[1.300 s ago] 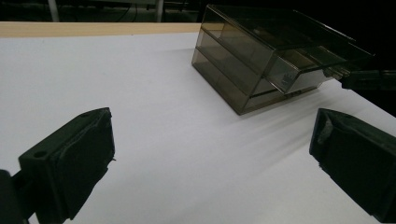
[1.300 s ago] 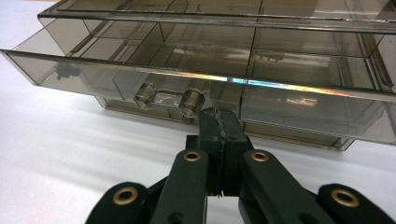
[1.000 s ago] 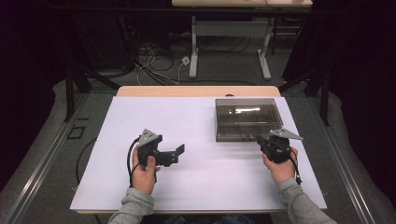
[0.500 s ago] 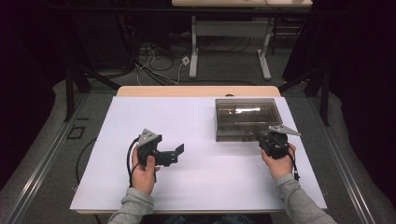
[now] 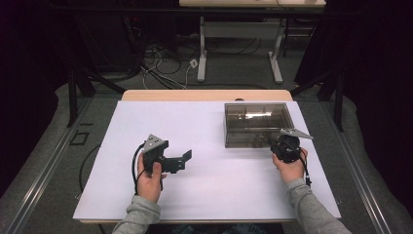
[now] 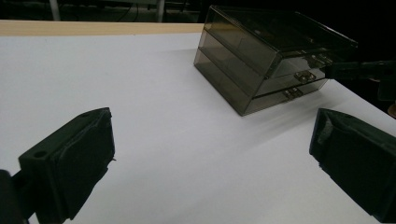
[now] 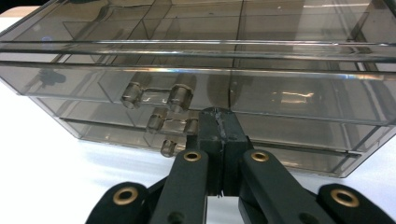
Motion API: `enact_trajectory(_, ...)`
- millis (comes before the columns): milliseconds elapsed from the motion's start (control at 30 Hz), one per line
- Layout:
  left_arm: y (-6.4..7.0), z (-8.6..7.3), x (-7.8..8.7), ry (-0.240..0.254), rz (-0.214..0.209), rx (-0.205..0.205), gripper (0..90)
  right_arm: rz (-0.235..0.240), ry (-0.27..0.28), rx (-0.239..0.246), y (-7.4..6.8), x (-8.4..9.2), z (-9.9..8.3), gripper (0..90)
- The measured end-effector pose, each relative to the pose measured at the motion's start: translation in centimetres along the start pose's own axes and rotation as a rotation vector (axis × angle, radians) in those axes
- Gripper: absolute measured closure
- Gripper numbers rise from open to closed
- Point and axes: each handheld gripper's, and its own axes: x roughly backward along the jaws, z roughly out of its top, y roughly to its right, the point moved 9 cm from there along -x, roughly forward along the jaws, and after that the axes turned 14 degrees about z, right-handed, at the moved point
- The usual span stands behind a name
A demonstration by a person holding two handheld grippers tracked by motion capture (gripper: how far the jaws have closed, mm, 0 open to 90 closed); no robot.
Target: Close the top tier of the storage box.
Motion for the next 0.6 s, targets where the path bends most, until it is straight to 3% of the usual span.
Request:
enact_trajectory(333, 0.01, -0.07, -0.01, -0.002, -0.001, 0.003, 0.5, -0.005, 0.021, -0.019, 0.38, -0.24, 0.44, 90.0)
enact_trajectory(600, 0.02, -0.05, -0.04, -0.004, -0.001, 0.002, 0.5, -0.006, 0.026, 0.013, -0.1, -0.3, 0.47, 90.0)
